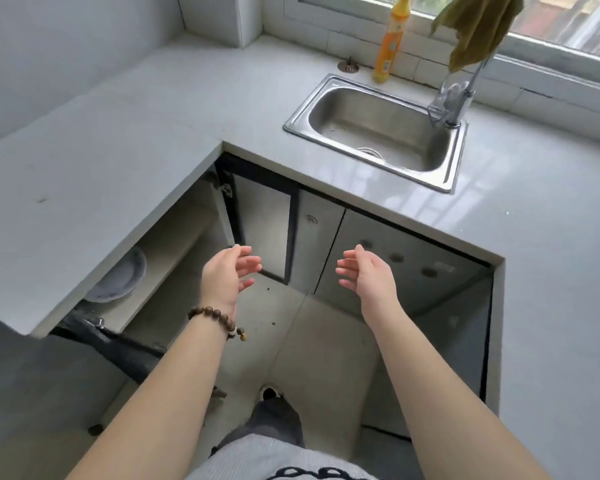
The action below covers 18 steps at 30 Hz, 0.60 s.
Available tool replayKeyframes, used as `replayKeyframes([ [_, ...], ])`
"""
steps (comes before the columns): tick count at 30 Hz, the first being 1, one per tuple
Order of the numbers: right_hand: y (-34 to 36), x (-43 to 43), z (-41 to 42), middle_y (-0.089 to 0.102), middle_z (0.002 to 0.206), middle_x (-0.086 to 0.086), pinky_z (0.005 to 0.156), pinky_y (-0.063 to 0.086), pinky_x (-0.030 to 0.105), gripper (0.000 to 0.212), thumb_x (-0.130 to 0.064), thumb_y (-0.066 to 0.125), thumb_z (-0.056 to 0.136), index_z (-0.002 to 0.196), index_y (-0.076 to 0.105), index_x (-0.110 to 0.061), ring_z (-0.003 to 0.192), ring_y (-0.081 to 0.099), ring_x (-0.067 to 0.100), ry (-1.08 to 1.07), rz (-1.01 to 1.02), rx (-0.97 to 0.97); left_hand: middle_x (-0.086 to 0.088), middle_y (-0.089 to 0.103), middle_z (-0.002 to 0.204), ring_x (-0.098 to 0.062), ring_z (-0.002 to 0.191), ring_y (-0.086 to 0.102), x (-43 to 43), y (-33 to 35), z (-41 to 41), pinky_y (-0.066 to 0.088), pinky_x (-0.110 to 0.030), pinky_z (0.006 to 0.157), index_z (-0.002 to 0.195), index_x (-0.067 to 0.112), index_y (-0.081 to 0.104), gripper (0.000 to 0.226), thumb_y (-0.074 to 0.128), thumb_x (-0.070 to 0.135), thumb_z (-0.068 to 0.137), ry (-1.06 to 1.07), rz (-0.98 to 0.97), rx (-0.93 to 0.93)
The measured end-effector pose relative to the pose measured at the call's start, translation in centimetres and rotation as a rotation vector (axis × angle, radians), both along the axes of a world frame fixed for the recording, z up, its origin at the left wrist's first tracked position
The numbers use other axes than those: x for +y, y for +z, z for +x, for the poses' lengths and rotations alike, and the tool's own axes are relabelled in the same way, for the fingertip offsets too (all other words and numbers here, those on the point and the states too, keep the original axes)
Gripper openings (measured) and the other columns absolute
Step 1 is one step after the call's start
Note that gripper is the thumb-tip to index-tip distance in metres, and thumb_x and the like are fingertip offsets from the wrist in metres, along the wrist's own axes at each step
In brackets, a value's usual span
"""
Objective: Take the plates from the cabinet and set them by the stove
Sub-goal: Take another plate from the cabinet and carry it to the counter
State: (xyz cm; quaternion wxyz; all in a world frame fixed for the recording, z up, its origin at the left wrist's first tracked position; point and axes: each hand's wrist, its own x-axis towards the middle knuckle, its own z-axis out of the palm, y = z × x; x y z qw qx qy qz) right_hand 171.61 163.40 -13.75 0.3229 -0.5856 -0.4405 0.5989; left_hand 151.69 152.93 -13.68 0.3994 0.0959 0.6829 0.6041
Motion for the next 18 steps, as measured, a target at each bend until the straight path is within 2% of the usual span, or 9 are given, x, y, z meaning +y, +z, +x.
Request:
replayKeyframes([
  [3, 1.0, 3.5, -4.0, 0.072, 0.087, 0.003, 0.078, 0.059, 0.036, 0.031, -0.035, 0.046, 0.099, 0.090, 0.069, -0.015, 0.078, 0.069, 0.015, 0.063, 0.018, 0.009, -0.004, 0.076, 0.087, -0.021, 0.087, 0.073, 2.5, 0.7, -2.8, 0.053, -0.033, 0.071, 0.098, 0.015, 0.069, 0.030, 0.046, 0.034, 0.095, 0.048, 0.011, 0.010],
  [9, 2.1, 6.2, -10.6, 0.071, 0.088, 0.005, 0.068, 0.055, 0.027, 0.032, -0.035, 0.044, 0.100, 0.096, 0.067, -0.014, 0.079, 0.068, 0.015, 0.234, 0.051, -0.013, 0.000, 0.076, 0.084, -0.016, 0.083, 0.073, 4.0, 1.5, -6.8, 0.054, -0.030, 0.069, 0.096, 0.018, 0.069, 0.030, 0.045, 0.035, 0.097, 0.173, 0.019, 0.018],
  [14, 2.7, 8.0, -17.6, 0.070, 0.091, 0.006, 0.079, 0.058, 0.033, 0.031, -0.034, 0.043, 0.101, 0.098, 0.066, -0.014, 0.085, 0.068, 0.019, 0.441, 0.035, -0.014, -0.004, 0.075, 0.090, -0.019, 0.086, 0.073, 3.1, 1.5, -10.8, 0.054, -0.032, 0.070, 0.099, 0.016, 0.069, 0.028, 0.047, 0.034, 0.097, 0.353, 0.013, -0.009],
  [18, 2.8, 8.8, -23.5, 0.071, 0.091, 0.006, 0.081, 0.058, 0.036, 0.030, -0.034, 0.044, 0.100, 0.095, 0.067, -0.015, 0.085, 0.069, 0.019, 0.629, 0.029, 0.017, -0.003, 0.075, 0.088, -0.018, 0.084, 0.072, 2.1, 1.4, -13.2, 0.053, -0.031, 0.070, 0.098, 0.016, 0.068, 0.027, 0.047, 0.033, 0.096, 0.519, 0.020, -0.019],
])
